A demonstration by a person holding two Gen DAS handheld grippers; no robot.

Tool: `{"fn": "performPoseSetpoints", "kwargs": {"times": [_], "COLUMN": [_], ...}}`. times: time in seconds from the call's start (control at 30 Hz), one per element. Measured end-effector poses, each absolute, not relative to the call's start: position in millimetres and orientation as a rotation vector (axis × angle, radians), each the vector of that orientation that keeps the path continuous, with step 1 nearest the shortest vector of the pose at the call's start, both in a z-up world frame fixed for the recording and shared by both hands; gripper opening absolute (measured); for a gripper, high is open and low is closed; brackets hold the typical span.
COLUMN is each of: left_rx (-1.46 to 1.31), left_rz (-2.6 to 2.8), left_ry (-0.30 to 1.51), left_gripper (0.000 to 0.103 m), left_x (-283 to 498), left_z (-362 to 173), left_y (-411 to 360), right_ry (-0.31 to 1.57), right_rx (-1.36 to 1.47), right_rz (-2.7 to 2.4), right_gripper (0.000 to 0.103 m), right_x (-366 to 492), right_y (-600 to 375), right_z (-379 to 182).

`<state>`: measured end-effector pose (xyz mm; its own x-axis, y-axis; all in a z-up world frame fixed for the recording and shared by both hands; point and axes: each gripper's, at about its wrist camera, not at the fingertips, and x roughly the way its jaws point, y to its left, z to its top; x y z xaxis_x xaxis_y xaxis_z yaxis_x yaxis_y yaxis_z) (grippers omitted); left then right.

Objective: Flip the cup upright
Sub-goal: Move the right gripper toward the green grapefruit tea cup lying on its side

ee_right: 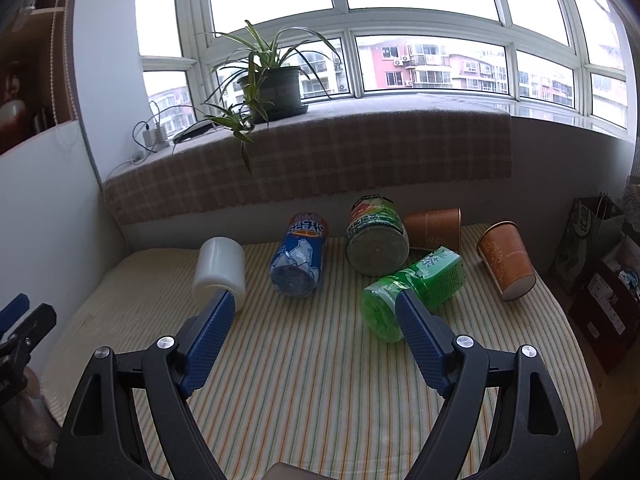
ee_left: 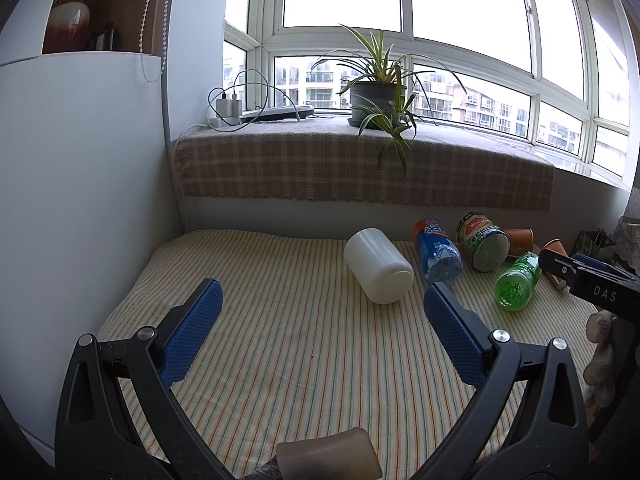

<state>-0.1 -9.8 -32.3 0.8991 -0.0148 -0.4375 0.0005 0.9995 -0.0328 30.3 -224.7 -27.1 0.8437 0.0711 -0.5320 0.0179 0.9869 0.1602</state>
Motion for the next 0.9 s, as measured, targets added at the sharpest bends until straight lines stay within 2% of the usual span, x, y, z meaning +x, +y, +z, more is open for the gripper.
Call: {"fn": "performPoseSetpoints", "kwargs": {"times": [0.2,0.9], "left_rx": [-0.043,-0.104], "left_rz": [-0.015,0.062], "left_ry": [0.502,0.617], "left_gripper": [0.102,0.102], "left_x": [3.9,7.5], "left_z": [-33.9,-59.5], "left_y": [2.3,39.4], "right_ry": [0.648,1.154], "right_rx": [0.166,0.296], "right_rz": [0.052,0.010], "right_gripper": [0.082,0.082], "right_x": [71.8,262.3], "right_y": [-243.6,-302.5], "right_z": [-27.3,-64.6]}}
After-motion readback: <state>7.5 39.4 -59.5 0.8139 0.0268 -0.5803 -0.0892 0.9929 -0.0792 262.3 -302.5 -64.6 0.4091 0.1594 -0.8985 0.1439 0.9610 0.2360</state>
